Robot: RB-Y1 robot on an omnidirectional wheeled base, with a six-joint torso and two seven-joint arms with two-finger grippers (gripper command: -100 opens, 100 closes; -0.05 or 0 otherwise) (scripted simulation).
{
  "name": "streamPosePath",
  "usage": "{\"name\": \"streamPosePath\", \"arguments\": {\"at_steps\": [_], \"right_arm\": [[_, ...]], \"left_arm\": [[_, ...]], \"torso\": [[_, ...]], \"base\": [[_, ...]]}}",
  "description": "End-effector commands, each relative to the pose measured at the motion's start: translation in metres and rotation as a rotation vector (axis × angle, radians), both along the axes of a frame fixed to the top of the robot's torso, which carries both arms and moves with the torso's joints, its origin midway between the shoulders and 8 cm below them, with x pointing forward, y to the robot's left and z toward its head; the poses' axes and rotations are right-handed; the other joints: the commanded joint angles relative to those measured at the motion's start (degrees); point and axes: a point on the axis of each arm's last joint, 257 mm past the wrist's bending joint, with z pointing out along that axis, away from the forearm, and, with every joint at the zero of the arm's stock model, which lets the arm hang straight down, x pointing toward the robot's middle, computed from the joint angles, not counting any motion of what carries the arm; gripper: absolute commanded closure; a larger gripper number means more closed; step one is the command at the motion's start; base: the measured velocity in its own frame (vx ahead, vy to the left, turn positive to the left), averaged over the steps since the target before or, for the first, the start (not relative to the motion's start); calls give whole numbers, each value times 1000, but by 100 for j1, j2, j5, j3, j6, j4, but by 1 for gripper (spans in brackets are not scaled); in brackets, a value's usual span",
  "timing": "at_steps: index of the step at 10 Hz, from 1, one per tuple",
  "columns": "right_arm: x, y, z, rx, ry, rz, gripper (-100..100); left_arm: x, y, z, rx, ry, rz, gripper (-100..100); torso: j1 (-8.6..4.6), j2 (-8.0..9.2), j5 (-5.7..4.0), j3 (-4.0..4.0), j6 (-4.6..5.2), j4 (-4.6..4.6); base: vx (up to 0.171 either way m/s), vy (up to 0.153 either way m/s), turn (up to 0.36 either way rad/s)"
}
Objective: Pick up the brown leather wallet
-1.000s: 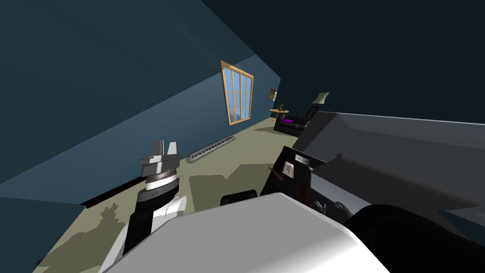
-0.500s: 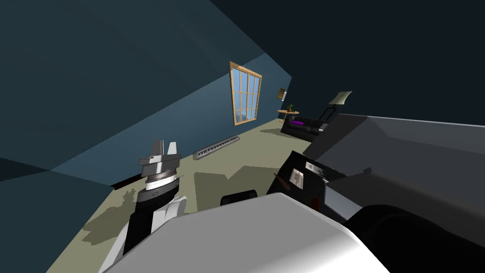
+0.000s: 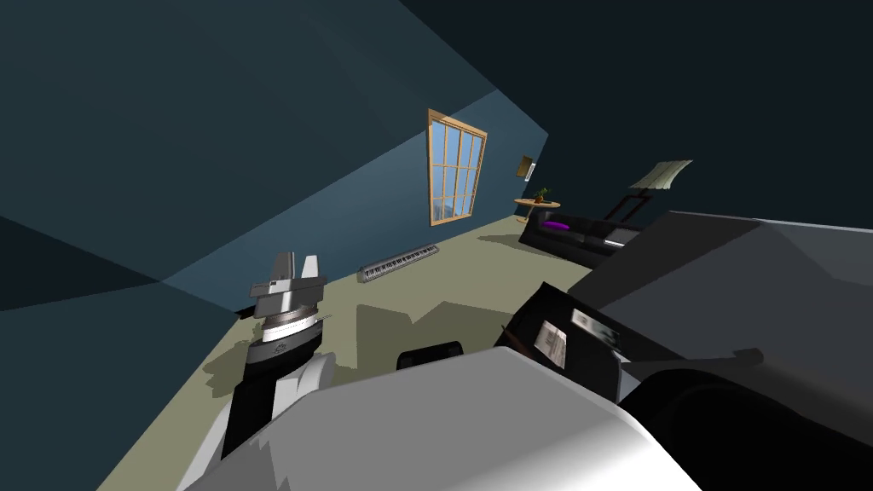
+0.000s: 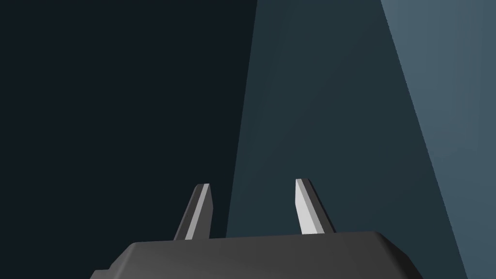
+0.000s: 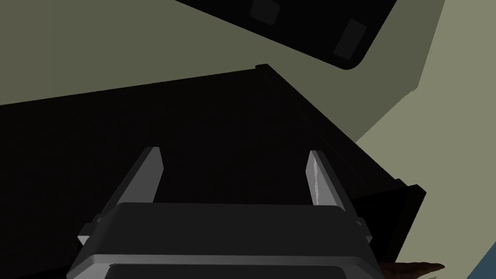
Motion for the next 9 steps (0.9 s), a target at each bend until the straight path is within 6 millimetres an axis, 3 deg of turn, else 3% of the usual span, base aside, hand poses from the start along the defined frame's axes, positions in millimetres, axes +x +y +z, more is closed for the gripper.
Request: {"name": "streamPosePath", "arguments": {"at_steps": [1, 2, 5, 9], "right_arm": [[-19, -25, 3, -34, 35, 9, -100], [-19, -25, 3, -34, 35, 9, -100], [-55, -85, 20, -116, 103, 28, -100], [-79, -145, 43, -201, 152, 48, -100]], "left_arm": [[0, 0, 0, 0, 0, 0, 0], [0, 0, 0, 0, 0, 0, 0], [0, 0, 0, 0, 0, 0, 0], [0, 0, 0, 0, 0, 0, 0]], "torso": [[0, 0, 0, 0, 0, 0], [4, -3, 2, -1, -3, 0], [0, -7, 1, -3, -4, -1], [-3, -6, -1, -4, -2, -1]], "base": [[71, -39, 105], [57, -42, 87], [79, -59, 183], [72, -75, 129]]}}
